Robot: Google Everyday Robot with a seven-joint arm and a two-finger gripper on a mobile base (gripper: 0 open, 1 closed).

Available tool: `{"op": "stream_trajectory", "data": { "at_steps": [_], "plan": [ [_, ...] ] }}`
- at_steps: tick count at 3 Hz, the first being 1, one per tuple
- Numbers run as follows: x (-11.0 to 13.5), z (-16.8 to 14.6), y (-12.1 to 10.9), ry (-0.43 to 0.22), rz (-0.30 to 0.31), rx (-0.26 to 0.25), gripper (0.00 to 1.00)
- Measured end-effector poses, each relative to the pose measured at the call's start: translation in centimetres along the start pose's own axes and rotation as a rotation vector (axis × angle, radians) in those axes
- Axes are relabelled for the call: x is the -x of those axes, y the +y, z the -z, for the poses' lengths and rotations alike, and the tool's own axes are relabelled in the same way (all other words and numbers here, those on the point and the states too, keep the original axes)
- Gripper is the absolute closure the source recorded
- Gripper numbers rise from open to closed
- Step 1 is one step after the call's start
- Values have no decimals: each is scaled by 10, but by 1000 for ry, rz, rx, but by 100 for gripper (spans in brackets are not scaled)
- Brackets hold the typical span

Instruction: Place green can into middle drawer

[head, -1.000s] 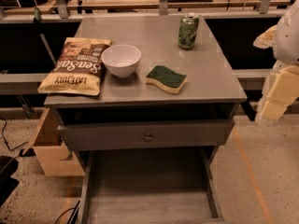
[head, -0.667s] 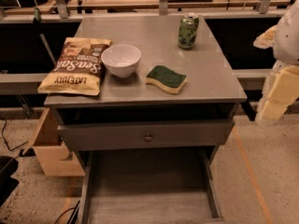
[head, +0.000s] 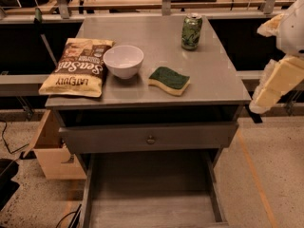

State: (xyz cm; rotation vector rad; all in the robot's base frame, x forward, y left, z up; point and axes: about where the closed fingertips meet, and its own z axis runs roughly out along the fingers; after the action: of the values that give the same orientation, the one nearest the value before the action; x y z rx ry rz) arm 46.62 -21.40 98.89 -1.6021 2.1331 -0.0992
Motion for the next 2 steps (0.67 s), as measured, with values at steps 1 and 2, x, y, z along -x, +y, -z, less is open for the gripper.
{"op": "stream_trajectory", "data": {
  "at_steps": [1,2],
  "plan": [
    [-1,-8,-49,-218,-52,-102,0],
    [13,-16,-111,-491,-58,-222,0]
  ]
}}
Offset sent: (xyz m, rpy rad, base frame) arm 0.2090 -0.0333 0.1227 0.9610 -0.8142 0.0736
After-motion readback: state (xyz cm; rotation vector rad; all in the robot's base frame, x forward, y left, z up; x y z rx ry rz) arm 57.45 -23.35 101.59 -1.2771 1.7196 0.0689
